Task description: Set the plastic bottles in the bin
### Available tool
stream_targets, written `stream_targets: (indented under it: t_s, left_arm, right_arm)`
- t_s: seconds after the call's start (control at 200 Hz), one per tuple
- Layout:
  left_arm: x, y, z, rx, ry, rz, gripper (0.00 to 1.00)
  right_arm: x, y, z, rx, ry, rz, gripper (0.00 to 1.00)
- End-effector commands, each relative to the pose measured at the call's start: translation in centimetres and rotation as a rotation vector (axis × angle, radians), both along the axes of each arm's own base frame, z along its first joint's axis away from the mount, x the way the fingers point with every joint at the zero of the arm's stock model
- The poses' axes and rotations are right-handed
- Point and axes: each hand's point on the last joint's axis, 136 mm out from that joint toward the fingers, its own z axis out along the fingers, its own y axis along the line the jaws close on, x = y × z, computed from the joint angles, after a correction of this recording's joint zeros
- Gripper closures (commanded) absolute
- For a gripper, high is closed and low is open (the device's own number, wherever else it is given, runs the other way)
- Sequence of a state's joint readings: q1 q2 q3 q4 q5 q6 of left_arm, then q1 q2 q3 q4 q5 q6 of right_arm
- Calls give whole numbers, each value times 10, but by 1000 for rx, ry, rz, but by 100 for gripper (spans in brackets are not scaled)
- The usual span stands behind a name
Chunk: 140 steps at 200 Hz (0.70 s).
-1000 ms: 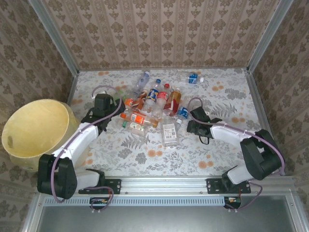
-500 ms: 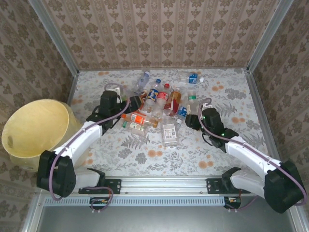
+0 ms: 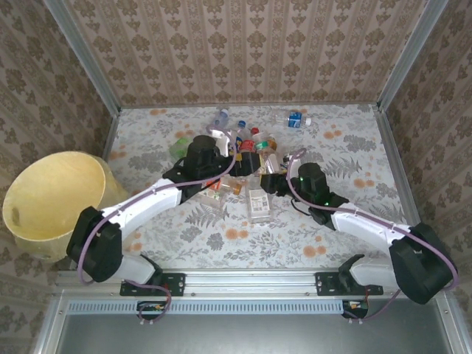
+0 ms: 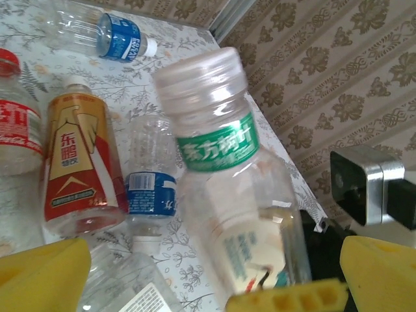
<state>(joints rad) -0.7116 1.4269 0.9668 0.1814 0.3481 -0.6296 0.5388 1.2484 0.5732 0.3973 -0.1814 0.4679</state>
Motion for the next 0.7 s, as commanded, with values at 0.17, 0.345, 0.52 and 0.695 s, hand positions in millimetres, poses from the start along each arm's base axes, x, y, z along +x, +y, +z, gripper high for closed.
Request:
stream_targets:
  t_s: [0.17, 0.345, 0.52, 0.695]
  left_arm:
    - [11, -5, -5, -16, 80, 118, 0]
    - [5, -16, -1, -41, 91, 47, 17]
    - [8, -7, -8, -70, 104, 94, 38]
    - [11, 2, 2, -71, 55, 103, 45]
  right_arm:
    - [7, 40, 49, 58, -197, 100, 44]
    - [8, 53, 54, 54, -231, 124, 42]
    - [8, 58, 61, 64, -259, 149, 40]
    - [1, 59, 63, 38, -262, 182, 18]
